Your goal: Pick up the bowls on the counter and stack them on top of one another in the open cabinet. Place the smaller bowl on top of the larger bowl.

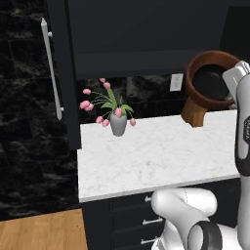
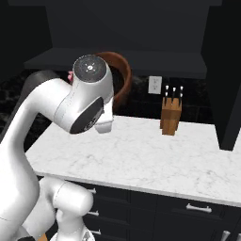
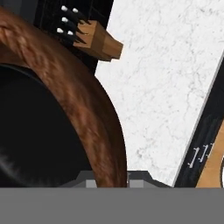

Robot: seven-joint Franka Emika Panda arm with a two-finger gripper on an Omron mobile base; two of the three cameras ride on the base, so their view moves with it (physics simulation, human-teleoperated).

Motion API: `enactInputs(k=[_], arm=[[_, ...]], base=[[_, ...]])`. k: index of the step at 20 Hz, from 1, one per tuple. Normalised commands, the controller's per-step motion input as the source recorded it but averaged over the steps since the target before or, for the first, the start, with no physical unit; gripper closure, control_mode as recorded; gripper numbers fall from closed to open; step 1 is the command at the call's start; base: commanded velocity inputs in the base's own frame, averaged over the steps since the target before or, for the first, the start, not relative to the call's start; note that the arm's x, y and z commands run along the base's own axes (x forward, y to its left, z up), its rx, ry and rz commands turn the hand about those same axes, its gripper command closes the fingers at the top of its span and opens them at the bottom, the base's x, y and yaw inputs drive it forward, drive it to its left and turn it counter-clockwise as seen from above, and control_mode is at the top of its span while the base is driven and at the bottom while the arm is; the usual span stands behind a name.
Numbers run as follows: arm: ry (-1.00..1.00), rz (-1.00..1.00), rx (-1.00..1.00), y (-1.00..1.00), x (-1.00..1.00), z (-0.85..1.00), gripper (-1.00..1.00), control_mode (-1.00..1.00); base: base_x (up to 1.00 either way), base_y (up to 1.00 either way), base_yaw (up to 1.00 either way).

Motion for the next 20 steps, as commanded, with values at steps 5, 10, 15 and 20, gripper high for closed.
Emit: enactInputs(k=[5,10,15,20], arm=[[-0.02,0.03,0.13,0.13,0.32,0.51,1.00,-1.00],[-0.09,0.06,0.14,0.11,0.38,0.32,1.00,-1.00],[-0.14,0.03,0.04,0.31,0.40,0.20,1.00,-1.00],[-0.04,0.00,0.00,0.29,0.43,0.07,1.00,-1.00]], base=[[0.00,0.00,0.00],[0.00,0.00,0.00],[0.00,0.00,0.00],[0.00,0.00,0.00]])
